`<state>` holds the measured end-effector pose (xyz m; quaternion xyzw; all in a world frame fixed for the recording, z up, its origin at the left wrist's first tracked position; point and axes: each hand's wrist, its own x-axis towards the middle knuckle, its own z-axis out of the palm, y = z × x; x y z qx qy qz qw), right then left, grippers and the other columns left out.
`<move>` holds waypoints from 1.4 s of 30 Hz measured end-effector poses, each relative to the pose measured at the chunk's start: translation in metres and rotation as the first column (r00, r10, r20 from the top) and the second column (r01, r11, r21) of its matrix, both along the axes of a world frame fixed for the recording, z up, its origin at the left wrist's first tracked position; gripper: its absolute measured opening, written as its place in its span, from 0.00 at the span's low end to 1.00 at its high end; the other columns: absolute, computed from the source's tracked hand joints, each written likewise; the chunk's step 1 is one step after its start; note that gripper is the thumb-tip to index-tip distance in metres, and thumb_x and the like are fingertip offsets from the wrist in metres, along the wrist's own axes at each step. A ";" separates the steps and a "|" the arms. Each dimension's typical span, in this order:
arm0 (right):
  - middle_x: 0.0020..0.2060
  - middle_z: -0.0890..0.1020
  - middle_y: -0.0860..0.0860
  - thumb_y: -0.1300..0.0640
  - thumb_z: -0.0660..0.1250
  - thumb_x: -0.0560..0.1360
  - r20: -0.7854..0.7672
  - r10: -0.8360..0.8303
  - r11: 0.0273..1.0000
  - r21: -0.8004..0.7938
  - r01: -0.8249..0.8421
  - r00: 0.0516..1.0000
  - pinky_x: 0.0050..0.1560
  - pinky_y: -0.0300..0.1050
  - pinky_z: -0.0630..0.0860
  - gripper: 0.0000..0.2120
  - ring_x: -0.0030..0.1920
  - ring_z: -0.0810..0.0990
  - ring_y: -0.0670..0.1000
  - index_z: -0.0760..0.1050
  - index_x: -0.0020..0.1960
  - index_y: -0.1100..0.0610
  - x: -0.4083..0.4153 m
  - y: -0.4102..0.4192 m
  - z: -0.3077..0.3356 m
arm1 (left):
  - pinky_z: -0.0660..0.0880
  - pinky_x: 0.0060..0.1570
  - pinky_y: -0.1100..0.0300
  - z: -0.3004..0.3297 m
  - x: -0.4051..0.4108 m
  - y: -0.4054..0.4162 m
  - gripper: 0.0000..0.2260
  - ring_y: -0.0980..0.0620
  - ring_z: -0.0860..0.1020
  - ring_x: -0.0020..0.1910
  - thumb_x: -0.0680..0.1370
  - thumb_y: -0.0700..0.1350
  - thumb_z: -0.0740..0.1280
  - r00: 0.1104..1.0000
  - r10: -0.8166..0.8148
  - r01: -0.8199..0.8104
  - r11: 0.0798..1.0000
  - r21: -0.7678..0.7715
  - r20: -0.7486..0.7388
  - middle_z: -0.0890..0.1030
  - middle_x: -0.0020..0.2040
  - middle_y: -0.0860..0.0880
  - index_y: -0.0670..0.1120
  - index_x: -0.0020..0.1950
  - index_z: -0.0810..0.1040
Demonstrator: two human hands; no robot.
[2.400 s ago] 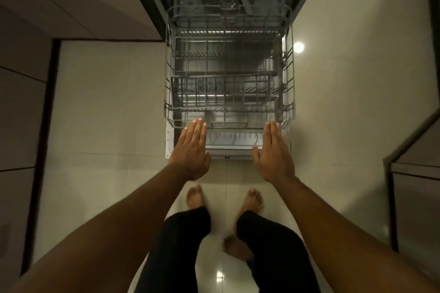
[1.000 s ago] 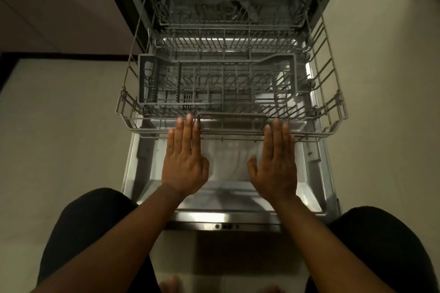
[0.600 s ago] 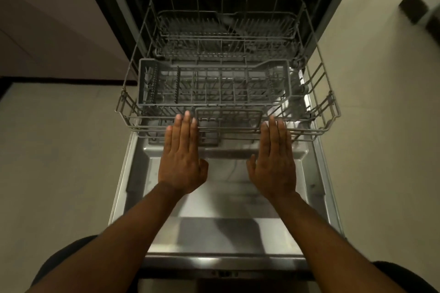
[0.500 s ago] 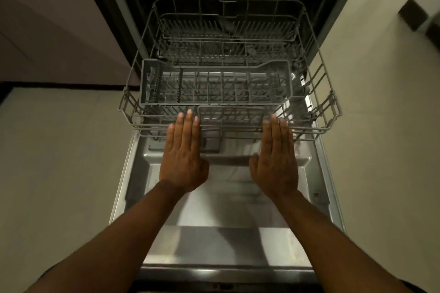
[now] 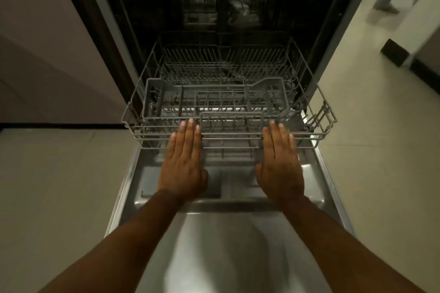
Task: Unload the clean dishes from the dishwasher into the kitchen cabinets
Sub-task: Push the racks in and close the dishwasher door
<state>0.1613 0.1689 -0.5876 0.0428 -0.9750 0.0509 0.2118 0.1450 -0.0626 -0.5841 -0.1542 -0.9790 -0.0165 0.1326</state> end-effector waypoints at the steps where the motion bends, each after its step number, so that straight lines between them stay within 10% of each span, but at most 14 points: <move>1: 0.77 0.59 0.61 0.65 0.66 0.71 0.003 0.010 1.000 0.009 -0.010 1.000 0.78 0.55 0.44 0.37 0.79 0.52 0.60 0.58 0.77 0.64 -0.005 0.001 0.001 | 0.46 0.76 0.45 0.001 -0.006 0.000 0.45 0.41 0.40 0.79 0.70 0.48 0.64 1.000 -0.006 0.006 1.000 -0.004 -0.004 0.40 0.79 0.38 0.38 0.79 0.42; 22: 0.80 0.49 0.55 0.56 0.63 0.76 0.076 0.037 0.998 0.042 -0.041 0.996 0.75 0.48 0.37 0.38 0.79 0.44 0.54 0.47 0.80 0.58 -0.118 0.017 0.012 | 0.39 0.77 0.47 -0.004 -0.125 -0.002 0.37 0.45 0.32 0.77 0.75 0.53 0.47 0.994 -0.076 0.076 0.997 0.004 -0.080 0.33 0.78 0.41 0.40 0.78 0.35; 42: 0.80 0.46 0.54 0.53 0.61 0.77 0.059 0.048 0.997 0.056 -0.051 0.997 0.79 0.51 0.43 0.40 0.79 0.42 0.54 0.42 0.80 0.57 -0.207 0.024 0.014 | 0.33 0.74 0.53 0.024 -0.210 0.001 0.41 0.46 0.32 0.77 0.78 0.52 0.58 0.997 -0.060 0.066 0.985 -0.157 0.042 0.32 0.78 0.43 0.42 0.77 0.31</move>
